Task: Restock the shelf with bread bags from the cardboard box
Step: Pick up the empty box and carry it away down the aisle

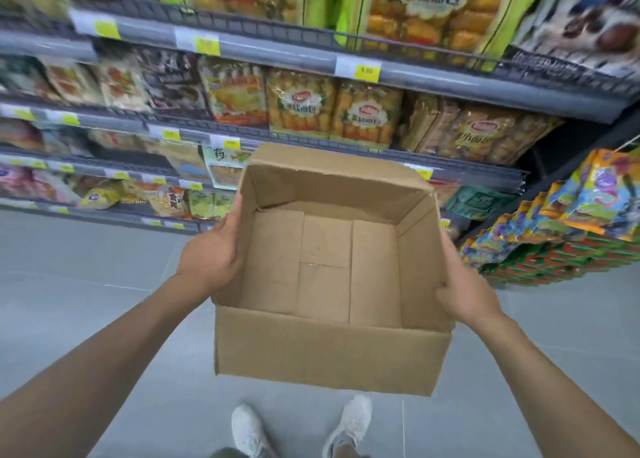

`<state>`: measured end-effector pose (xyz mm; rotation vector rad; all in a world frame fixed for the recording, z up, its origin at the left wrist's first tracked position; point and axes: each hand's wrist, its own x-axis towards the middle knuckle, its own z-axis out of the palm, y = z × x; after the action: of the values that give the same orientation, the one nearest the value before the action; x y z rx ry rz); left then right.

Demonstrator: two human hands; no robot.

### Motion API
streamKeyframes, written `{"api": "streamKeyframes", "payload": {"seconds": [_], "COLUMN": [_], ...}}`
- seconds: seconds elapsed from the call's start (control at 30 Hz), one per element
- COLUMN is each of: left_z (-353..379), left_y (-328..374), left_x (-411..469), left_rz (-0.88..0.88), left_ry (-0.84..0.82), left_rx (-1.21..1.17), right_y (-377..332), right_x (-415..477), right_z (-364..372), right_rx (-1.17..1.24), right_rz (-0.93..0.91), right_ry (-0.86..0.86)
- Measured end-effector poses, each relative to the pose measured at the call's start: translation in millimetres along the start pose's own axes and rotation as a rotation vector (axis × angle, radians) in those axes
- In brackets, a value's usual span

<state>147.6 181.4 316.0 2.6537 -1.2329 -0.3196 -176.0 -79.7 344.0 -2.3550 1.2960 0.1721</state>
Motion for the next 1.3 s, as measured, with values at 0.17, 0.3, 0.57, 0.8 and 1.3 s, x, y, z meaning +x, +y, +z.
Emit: {"api": "streamKeyframes", "payload": {"seconds": [0.17,0.3,0.57,0.8,1.3], "left_z": [-60,-97,-141,-173,-232], "left_y": [-79,-146,-269,-345,-520], "left_x": [-48,-94,-183,-241,-274], "left_rz": [-0.125,-0.204,-0.417,-0.677,-1.128], "left_ry": [0.114,0.237,0.402,0.462,0.542], "left_rx": [-0.053,-0.103,-0.145,-0.144,-0.100], "right_y": [-112,-199,-368,-505,-813], "right_x": [-19,-24,-30,-25,23], "right_z": [-21,-15,21,59,180], "right_rx": [-0.092,-0.169,-0.301,-0.304,-0.269], "right_rz": [-0.153,-0.275,-0.540,-0.757,-1.155], "right_ry": [0.026,0.050,0.106,0.115,0.005]}}
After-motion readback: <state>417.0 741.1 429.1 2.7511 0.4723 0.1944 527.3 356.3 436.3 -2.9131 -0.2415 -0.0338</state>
